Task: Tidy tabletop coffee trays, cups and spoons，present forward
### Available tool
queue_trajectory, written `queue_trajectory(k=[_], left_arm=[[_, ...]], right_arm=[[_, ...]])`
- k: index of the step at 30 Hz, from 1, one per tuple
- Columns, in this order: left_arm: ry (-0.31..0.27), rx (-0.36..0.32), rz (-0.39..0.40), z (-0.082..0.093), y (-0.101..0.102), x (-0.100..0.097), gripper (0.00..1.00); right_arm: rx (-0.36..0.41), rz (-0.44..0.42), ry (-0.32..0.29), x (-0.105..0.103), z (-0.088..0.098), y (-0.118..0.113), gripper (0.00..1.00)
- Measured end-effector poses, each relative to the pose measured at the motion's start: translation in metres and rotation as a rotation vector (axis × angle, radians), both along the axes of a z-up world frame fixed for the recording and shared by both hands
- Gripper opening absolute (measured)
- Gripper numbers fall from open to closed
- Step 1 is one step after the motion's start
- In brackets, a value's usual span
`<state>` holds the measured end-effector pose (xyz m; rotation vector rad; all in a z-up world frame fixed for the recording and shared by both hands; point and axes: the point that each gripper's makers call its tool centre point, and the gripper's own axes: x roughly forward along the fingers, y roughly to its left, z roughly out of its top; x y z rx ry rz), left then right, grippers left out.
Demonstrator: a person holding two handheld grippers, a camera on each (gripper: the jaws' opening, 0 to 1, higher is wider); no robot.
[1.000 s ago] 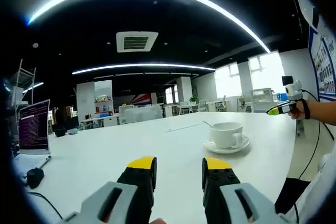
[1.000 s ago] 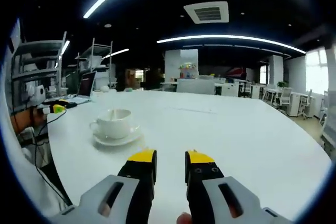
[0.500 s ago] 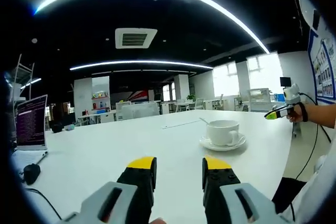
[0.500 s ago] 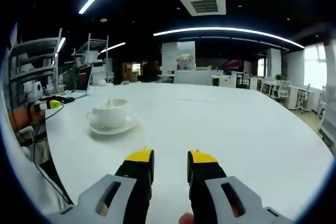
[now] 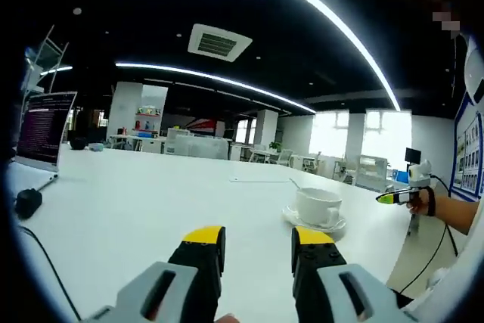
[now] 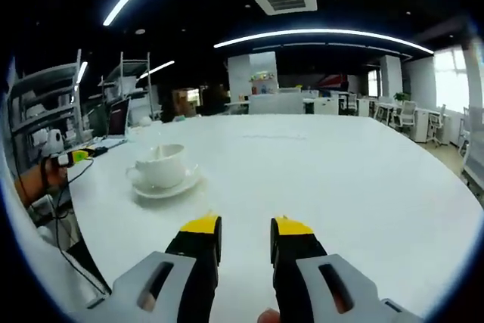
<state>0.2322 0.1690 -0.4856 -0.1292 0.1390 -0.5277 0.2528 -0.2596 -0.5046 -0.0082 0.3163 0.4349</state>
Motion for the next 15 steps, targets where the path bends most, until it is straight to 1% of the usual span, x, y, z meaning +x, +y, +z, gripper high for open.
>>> queue_trajectory(k=[1, 4, 5, 7, 10, 13, 15], left_arm=[[0.002, 0.001, -0.001, 0.000, 0.000, 0.000, 0.37], [0.045, -0.034, -0.005, -0.002, 0.001, 0.000, 0.36], [0.059, -0.045, -0.006, -0.002, 0.001, 0.000, 0.36], [0.104, -0.094, -0.007, -0.005, 0.000, 0.001, 0.36], [0.148, -0.152, -0.022, -0.008, -0.004, 0.004, 0.36], [0.176, -0.187, -0.030, -0.010, -0.011, 0.008, 0.36], [0.220, -0.241, -0.025, -0.012, -0.017, 0.010, 0.36]], right_arm=[[0.000, 0.003, 0.003, 0.000, 0.001, 0.001, 0.26], [0.025, 0.015, 0.021, 0.000, 0.005, 0.011, 0.26], [0.044, 0.021, 0.029, 0.000, 0.006, 0.015, 0.26], [0.055, 0.026, 0.044, 0.002, 0.006, 0.020, 0.26], [0.068, 0.034, 0.063, 0.005, 0.006, 0.031, 0.27], [0.115, 0.066, 0.094, 0.008, 0.007, 0.046, 0.32], [0.138, 0.070, 0.105, 0.011, 0.008, 0.052, 0.34]])
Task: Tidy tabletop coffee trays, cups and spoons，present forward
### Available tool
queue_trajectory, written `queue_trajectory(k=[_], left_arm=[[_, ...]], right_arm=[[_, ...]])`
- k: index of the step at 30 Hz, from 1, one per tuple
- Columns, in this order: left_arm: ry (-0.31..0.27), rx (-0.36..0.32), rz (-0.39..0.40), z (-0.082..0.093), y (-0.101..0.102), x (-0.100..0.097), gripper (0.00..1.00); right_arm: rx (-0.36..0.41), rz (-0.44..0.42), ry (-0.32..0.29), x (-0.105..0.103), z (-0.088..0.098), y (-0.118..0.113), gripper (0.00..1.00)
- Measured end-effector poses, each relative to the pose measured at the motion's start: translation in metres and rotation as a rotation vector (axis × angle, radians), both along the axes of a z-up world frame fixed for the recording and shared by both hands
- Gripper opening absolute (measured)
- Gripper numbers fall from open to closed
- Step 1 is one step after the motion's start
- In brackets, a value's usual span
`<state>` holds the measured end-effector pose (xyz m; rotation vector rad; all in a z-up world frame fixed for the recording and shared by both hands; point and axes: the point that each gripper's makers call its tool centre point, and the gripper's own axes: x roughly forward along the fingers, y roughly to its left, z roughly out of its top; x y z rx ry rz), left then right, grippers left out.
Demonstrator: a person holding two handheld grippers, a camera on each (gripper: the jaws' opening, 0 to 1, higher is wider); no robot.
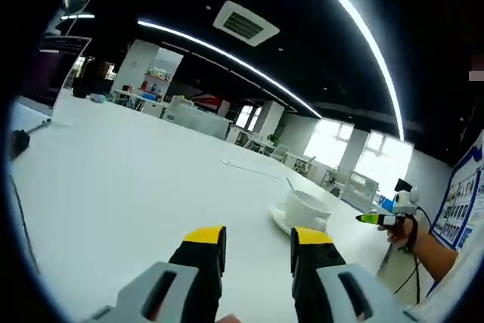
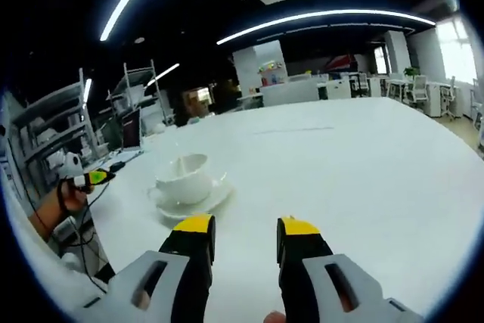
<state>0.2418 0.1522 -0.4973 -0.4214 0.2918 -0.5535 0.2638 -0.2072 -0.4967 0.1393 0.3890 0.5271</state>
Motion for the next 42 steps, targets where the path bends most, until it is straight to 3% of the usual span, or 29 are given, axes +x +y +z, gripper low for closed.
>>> queue_trajectory(k=[6, 15, 20, 24, 27, 28, 33, 42], left_arm=[[0.127, -0.053, -0.005, -0.011, -0.015, 0.007, 0.32], [0.211, -0.139, -0.036, -0.015, -0.037, 0.019, 0.34], [0.285, -0.164, -0.055, -0.023, -0.050, 0.024, 0.33], [0.345, -0.224, -0.062, -0.025, -0.064, 0.027, 0.33], [0.369, -0.250, -0.069, -0.024, -0.074, 0.032, 0.33], [0.386, -0.290, -0.076, -0.021, -0.080, 0.033, 0.32], [0.405, -0.254, -0.104, -0.027, -0.098, 0.041, 0.32], [0.440, -0.277, -0.107, -0.030, -0.111, 0.054, 0.32]], right_arm=[[0.090, 0.012, 0.061, 0.010, 0.000, 0.017, 0.34], [0.193, 0.026, 0.136, 0.022, -0.004, 0.031, 0.33], [0.219, 0.033, 0.182, 0.028, -0.012, 0.037, 0.29], [0.239, 0.056, 0.228, 0.030, -0.019, 0.049, 0.29], [0.229, 0.058, 0.248, 0.033, -0.022, 0.055, 0.29], [0.233, 0.058, 0.257, 0.035, -0.023, 0.056, 0.29], [0.271, 0.052, 0.315, 0.043, -0.028, 0.064, 0.29], [0.288, 0.053, 0.350, 0.052, -0.033, 0.071, 0.29]])
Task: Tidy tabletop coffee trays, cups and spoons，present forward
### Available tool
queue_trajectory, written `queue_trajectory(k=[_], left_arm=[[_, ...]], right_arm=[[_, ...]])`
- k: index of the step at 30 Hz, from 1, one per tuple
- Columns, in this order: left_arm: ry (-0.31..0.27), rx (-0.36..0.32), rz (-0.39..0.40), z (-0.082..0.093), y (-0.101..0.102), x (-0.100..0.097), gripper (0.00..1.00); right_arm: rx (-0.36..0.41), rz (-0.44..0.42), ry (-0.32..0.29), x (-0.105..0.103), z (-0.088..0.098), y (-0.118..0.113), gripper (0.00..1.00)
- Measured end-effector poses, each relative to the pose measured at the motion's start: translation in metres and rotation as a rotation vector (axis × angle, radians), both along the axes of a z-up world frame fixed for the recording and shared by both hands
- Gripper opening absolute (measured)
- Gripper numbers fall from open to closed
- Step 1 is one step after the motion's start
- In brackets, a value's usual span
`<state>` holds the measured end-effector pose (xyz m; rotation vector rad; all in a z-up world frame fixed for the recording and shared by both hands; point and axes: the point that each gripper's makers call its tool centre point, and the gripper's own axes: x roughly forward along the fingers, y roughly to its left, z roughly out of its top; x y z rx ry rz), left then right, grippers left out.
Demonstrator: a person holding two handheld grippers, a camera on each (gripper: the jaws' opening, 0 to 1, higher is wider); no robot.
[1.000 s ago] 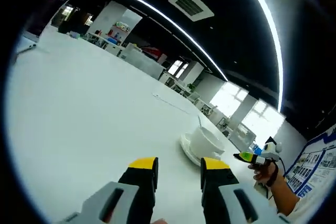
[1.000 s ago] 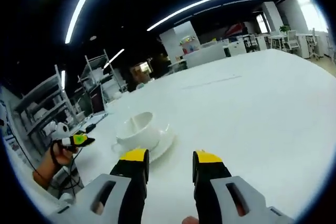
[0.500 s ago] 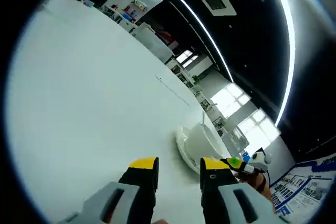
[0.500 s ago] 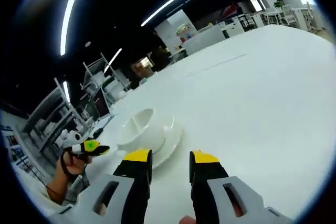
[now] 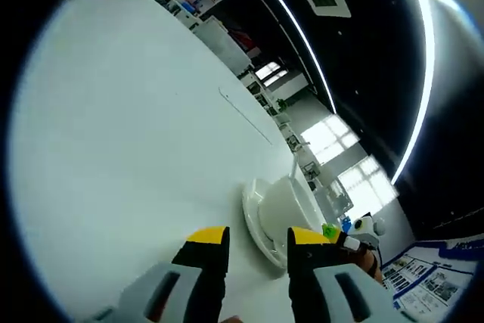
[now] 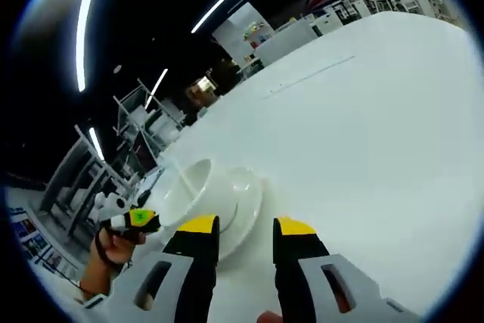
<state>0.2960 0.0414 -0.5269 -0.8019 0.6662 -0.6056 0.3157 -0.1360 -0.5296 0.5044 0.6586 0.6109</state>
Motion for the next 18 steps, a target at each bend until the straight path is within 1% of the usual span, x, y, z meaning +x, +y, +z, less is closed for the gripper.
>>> queue_trajectory(k=[3, 4, 8, 9, 10, 13, 15, 17, 18], left_arm=[[0.012, 0.003, 0.010, -0.003, -0.002, 0.005, 0.32], [0.027, 0.005, 0.012, -0.006, -0.002, 0.006, 0.32], [0.044, -0.006, 0.012, -0.010, -0.008, 0.011, 0.31], [0.057, -0.005, 0.000, -0.013, -0.010, 0.011, 0.31], [0.072, -0.021, -0.005, -0.015, -0.013, 0.012, 0.31], [0.092, -0.024, -0.016, -0.018, -0.018, 0.014, 0.31], [0.099, -0.020, -0.027, -0.019, -0.021, 0.015, 0.31], [0.109, -0.027, -0.026, -0.019, -0.023, 0.016, 0.27], [0.113, -0.014, -0.027, -0.021, -0.023, 0.017, 0.25]], right_arm=[[-0.010, 0.006, 0.010, 0.001, -0.004, 0.004, 0.29], [-0.014, 0.011, 0.016, 0.001, -0.005, 0.005, 0.29], [-0.017, 0.033, 0.027, 0.000, -0.008, 0.012, 0.29], [-0.021, 0.037, 0.036, 0.000, -0.010, 0.013, 0.29], [-0.022, 0.040, 0.039, 0.001, -0.012, 0.015, 0.29], [0.006, 0.044, 0.079, 0.002, -0.016, 0.017, 0.29], [0.010, 0.056, 0.092, 0.002, -0.018, 0.020, 0.28], [0.014, 0.068, 0.125, 0.001, -0.021, 0.021, 0.27], [0.028, 0.068, 0.133, 0.002, -0.021, 0.022, 0.26]])
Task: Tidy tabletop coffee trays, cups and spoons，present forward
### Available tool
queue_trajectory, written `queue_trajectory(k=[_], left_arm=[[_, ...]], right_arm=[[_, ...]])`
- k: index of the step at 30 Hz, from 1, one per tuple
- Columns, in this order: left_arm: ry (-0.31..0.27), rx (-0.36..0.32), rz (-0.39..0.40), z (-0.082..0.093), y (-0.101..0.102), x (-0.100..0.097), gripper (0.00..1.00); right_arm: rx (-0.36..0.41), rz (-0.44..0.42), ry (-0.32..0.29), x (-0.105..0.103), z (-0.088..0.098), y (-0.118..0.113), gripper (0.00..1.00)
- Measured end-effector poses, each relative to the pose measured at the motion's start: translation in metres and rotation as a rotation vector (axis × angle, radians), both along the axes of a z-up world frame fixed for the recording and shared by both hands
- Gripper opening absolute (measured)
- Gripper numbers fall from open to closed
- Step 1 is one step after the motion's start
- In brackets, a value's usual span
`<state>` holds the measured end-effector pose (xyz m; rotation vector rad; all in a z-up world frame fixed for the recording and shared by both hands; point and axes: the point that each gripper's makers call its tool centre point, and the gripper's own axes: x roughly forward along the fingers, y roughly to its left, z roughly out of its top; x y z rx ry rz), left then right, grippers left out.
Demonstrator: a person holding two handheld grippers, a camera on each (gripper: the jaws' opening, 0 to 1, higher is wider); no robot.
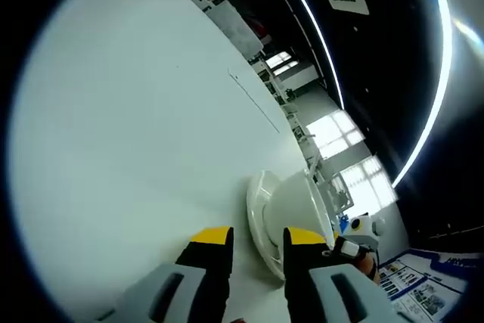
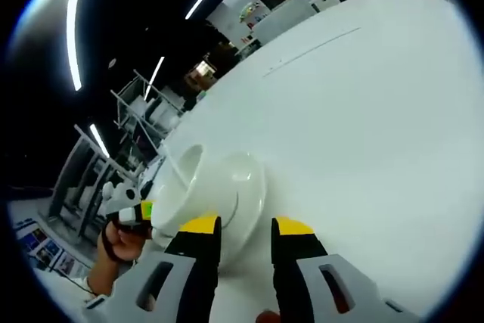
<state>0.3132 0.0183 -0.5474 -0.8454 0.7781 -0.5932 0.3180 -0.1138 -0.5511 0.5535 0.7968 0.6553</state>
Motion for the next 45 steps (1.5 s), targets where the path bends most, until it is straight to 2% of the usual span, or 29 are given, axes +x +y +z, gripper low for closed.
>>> queue_trajectory(k=[6, 10, 16, 20, 21, 22, 23, 28, 31, 32, 36, 39, 40, 42, 45], left_arm=[[0.014, 0.026, -0.029, -0.005, -0.007, 0.002, 0.22], [0.037, 0.018, -0.029, -0.007, -0.009, 0.005, 0.20], [0.062, 0.013, -0.030, -0.009, -0.012, 0.005, 0.17], [0.079, 0.010, -0.028, -0.011, -0.016, 0.006, 0.14], [0.079, 0.011, -0.027, -0.012, -0.017, 0.006, 0.12], [0.049, 0.015, -0.029, -0.011, -0.018, 0.006, 0.12], [0.061, 0.016, -0.013, -0.012, -0.017, 0.007, 0.11], [0.164, -0.035, 0.037, -0.014, -0.017, 0.008, 0.09], [0.204, -0.016, 0.053, -0.014, -0.017, 0.008, 0.08], [0.213, -0.002, 0.054, -0.014, -0.017, 0.008, 0.07], [0.255, 0.042, 0.050, -0.015, -0.017, 0.008, 0.06], [0.277, 0.045, 0.056, -0.016, -0.016, 0.008, 0.06], [0.280, 0.046, 0.059, -0.016, -0.015, 0.008, 0.06], [0.295, 0.040, 0.062, -0.016, -0.014, 0.008, 0.06], [0.292, 0.045, 0.059, -0.016, -0.014, 0.007, 0.06]], right_arm=[[-0.008, 0.009, 0.037, 0.002, -0.003, 0.005, 0.22], [-0.006, 0.024, 0.071, -0.001, -0.007, 0.010, 0.17], [0.012, -0.003, 0.113, 0.001, -0.012, 0.007, 0.10], [0.016, -0.007, 0.135, 0.002, -0.011, 0.006, 0.10], [0.019, -0.008, 0.145, 0.001, -0.011, 0.006, 0.09], [0.025, -0.016, 0.164, 0.001, -0.012, 0.006, 0.09], [0.035, -0.023, 0.197, -0.001, -0.012, 0.006, 0.09], [-0.013, -0.035, 0.210, 0.000, -0.012, 0.006, 0.08], [-0.048, -0.049, 0.240, 0.000, -0.012, 0.004, 0.07], [-0.055, -0.057, 0.275, -0.001, -0.014, 0.004, 0.06], [-0.121, -0.018, 0.285, 0.000, -0.014, 0.003, 0.06], [-0.131, -0.025, 0.283, 0.002, -0.013, 0.003, 0.06], [-0.109, -0.040, 0.286, 0.004, -0.013, 0.003, 0.05], [-0.051, -0.043, 0.347, 0.002, -0.012, 0.005, 0.05], [-0.048, -0.044, 0.339, 0.006, -0.010, 0.005, 0.04]])
